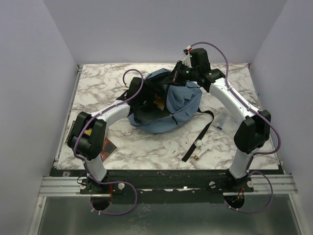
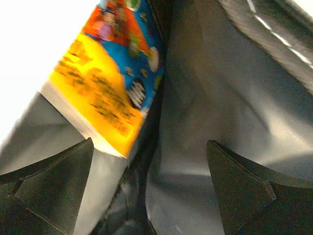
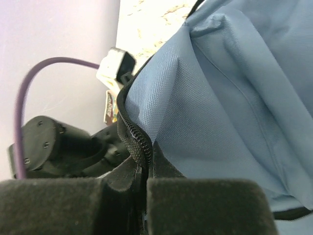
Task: Pack the student bag
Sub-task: Place the book in the student bag, then pick up the book from the center of the board.
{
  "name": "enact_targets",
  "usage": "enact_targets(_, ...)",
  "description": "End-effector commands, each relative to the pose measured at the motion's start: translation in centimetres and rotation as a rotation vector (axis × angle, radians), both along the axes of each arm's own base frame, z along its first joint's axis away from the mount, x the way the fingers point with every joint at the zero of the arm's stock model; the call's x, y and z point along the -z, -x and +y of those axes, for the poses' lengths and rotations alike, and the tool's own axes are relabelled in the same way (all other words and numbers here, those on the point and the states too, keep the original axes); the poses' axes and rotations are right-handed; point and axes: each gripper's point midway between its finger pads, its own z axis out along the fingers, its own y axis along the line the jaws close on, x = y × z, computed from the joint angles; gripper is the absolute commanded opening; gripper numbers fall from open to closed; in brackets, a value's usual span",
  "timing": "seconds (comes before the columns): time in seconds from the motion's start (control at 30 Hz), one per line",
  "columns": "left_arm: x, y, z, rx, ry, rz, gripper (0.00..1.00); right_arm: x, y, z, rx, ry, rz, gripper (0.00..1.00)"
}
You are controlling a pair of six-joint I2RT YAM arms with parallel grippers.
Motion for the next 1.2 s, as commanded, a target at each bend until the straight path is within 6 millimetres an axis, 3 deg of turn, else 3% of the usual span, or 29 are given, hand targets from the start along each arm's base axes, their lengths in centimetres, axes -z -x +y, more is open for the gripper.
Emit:
enact_targets(0.0, -3.1, 2.5, 0.2, 0.11, -0.015, 0.001, 0.98, -0.9, -1.4, -2.3, 0.044, 0.059, -0.089, 0.01)
enact_targets(0.2, -5.0, 4.9, 1.2, 0.194, -0.069, -0.043, 0.97, 0.6, -2.0, -3.8, 0.082, 0.153, -0.111, 0.01)
enact_targets(0.4, -7.8, 8.5, 4.0, 0.31, -0.149, -0.21, 0.94, 3.3, -2.8, -6.2, 0.108, 0.329, -0.158, 0.0)
enact_targets(0.47, -8.7, 10.2, 5.7, 0.344, -0.202, -0.284, 0.95, 4.6, -2.9, -7.2, 0.114, 0.398, -0.168, 0.07)
enact_targets(0.57, -8.8, 12.1, 10.2, 0.312, -0.27, -0.307, 0.97, 6.2, -3.5, -8.4, 0.132, 0.478, -0.197, 0.29)
enact_targets(0.63, -8.3, 12.9, 14.3, 0.229, -0.315, -0.278, 0.97, 6.6, -3.4, -8.4, 0.118, 0.508, -0.182, 0.4)
enact_targets(0.77, -7.3, 14.0, 22.4, -0.002, -0.452, -0.214, 0.98, 4.7, -3.1, -8.2, 0.15, 0.589, -0.258, 0.67)
enact_targets(0.83, -6.5, 14.4, 25.5, -0.13, -0.471, -0.17, 0.98, 3.3, -2.6, -8.2, 0.174, 0.622, -0.305, 0.76)
enact_targets(1.0, -3.9, 14.5, 31.2, -0.339, -0.409, -0.011, 0.98, 0.3, -0.4, -6.8, 0.245, 0.688, -0.39, 0.88)
enact_targets(1.17, -2.0, 13.3, 35.2, -0.506, -0.274, 0.069, 0.98, -2.5, 2.6, -3.0, 0.239, 0.664, -0.468, 0.92)
